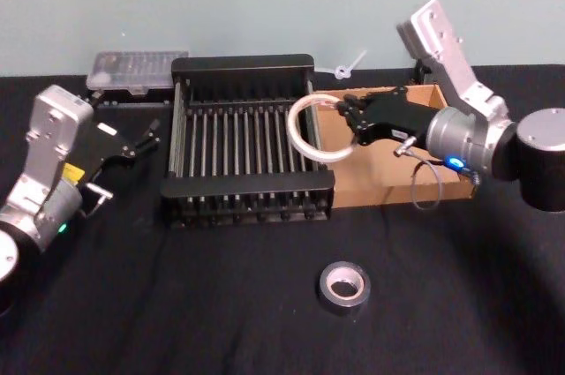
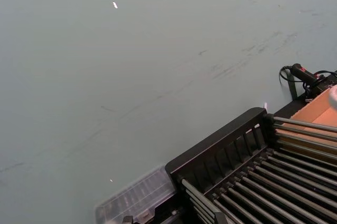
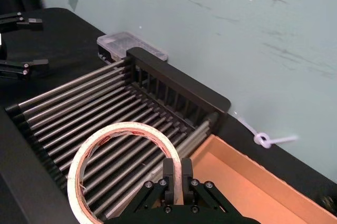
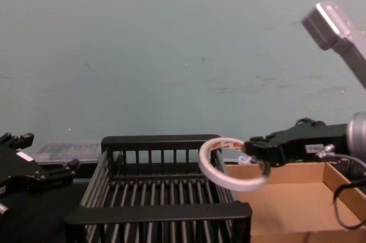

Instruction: Pick up the white tape and place it into the black box , Pick up the silver tape and place it into the brown box.

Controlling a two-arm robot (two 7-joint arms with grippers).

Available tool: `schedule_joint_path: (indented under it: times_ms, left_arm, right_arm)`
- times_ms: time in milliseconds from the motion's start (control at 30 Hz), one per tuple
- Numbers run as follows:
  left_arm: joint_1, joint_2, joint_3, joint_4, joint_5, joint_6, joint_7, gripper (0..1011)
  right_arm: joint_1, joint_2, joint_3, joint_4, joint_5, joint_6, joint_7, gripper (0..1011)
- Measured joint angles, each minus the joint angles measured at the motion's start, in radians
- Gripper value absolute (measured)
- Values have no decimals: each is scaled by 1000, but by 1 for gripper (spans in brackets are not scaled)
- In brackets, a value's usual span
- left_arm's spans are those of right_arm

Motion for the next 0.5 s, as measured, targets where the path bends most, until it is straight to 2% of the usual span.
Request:
schedule_joint_path:
  times_ms: [200,500]
  left_arm:
    - [0,0,0,0,0,0,0,1002]
    - [0,0,0,0,0,0,0,1001]
  right_arm:
    - [42,-43,-28,71,-14,-31,20,90]
    - [87,-91,-57,138,-31,-63,37,90]
